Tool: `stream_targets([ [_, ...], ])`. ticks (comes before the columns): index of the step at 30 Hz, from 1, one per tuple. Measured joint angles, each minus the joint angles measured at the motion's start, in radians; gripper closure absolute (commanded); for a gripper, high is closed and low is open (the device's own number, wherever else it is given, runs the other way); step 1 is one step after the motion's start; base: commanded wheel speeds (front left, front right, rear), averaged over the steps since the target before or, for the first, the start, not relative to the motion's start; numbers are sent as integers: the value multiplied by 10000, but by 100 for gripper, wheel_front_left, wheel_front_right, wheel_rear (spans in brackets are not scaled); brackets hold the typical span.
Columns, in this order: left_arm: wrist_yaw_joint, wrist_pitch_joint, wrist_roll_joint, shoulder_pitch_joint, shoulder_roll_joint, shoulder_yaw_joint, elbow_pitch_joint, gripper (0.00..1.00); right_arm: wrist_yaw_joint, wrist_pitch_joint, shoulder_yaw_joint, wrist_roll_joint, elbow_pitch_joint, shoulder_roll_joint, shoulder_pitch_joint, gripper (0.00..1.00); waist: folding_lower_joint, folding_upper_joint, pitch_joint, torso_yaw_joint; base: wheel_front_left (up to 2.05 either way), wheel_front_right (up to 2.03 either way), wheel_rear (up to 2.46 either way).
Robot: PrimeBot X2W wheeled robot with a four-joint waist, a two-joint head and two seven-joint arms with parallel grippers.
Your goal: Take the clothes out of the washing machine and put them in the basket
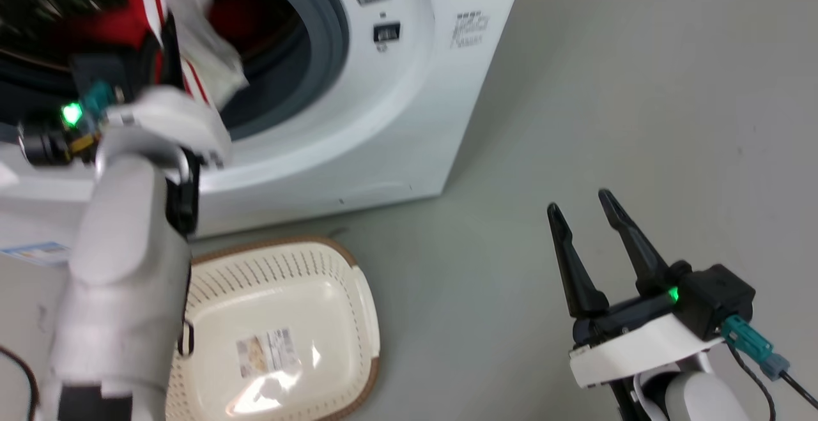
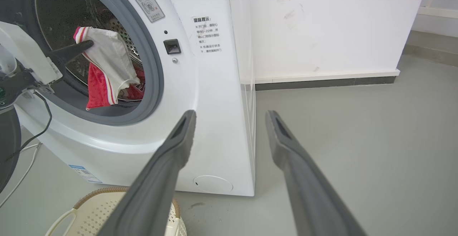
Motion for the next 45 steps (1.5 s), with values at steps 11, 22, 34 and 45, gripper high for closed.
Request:
stream_targets([
  [11, -215, -15, -79, 3068, -514, 608, -4056, 100, 0, 458, -182, 4, -73, -2, 833, 0, -2, 0, -1821, 572, 0, 0, 0],
  [22, -77, -15, 38, 6366, -1235, 573, -8238, 100, 0, 792, -468, -10, -368, 0, 1497, 0, -1, 0, -2780, 1328, 0, 0, 0],
  [34, 589, 454, -142, 9484, -1638, -173, -9421, 100, 0, 1097, -719, -165, -941, -2, 1663, 0, 0, 0, -2582, 2237, 0, 0, 0],
  [45, 447, 29, -1022, 7941, -1837, -694, -5582, 100, 0, 1116, -656, -349, -1252, 0, 1054, 0, 3, 0, -929, 2361, 0, 0, 0],
])
